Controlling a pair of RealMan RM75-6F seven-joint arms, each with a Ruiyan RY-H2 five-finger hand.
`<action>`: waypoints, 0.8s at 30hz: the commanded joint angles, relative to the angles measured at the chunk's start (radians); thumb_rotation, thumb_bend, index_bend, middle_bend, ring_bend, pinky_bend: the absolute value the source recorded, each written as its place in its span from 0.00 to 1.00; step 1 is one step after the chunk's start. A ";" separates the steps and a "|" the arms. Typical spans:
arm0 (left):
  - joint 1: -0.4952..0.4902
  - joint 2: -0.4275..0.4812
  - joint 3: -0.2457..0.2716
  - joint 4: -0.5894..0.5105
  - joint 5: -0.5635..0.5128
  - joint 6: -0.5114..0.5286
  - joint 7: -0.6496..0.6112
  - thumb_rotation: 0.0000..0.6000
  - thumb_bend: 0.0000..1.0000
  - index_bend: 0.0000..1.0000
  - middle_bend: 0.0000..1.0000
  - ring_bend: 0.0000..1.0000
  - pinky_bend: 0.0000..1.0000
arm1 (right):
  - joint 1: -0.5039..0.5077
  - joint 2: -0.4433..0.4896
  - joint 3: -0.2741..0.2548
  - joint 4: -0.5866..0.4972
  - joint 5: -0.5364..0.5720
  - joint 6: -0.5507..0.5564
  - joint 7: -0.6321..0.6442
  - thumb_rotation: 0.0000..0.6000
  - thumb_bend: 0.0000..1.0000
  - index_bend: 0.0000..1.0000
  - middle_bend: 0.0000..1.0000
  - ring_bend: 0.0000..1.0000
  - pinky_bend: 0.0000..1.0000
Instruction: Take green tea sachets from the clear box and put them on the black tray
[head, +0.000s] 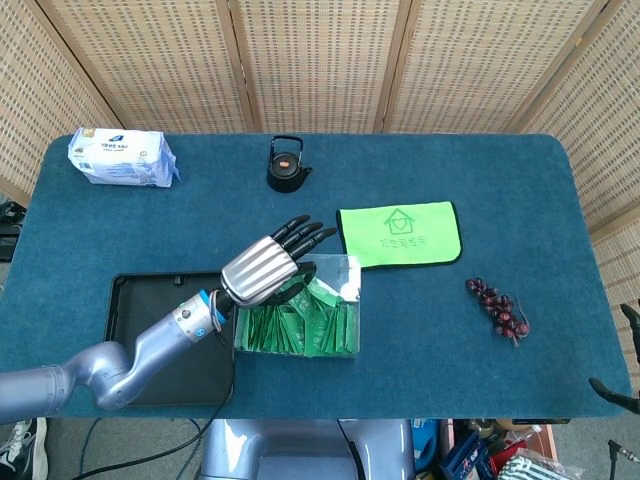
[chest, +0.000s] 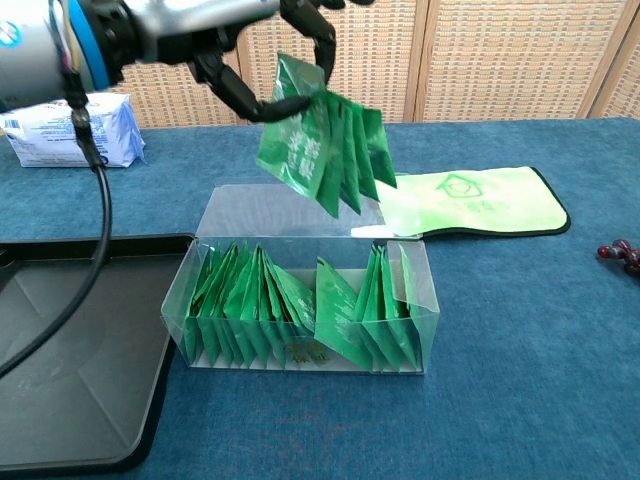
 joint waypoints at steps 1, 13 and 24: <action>0.020 0.037 -0.003 -0.030 0.001 0.022 -0.005 1.00 0.49 0.66 0.00 0.00 0.00 | 0.000 0.000 -0.002 -0.002 -0.005 0.002 -0.003 1.00 0.00 0.00 0.00 0.00 0.00; 0.156 0.225 0.085 -0.082 0.026 0.102 -0.029 1.00 0.49 0.67 0.00 0.00 0.00 | -0.006 -0.002 -0.015 -0.015 -0.034 0.016 -0.016 1.00 0.00 0.00 0.00 0.00 0.00; 0.386 0.358 0.238 -0.089 0.028 0.237 -0.050 1.00 0.49 0.67 0.00 0.00 0.00 | -0.009 -0.007 -0.025 -0.026 -0.062 0.029 -0.041 1.00 0.00 0.00 0.00 0.00 0.00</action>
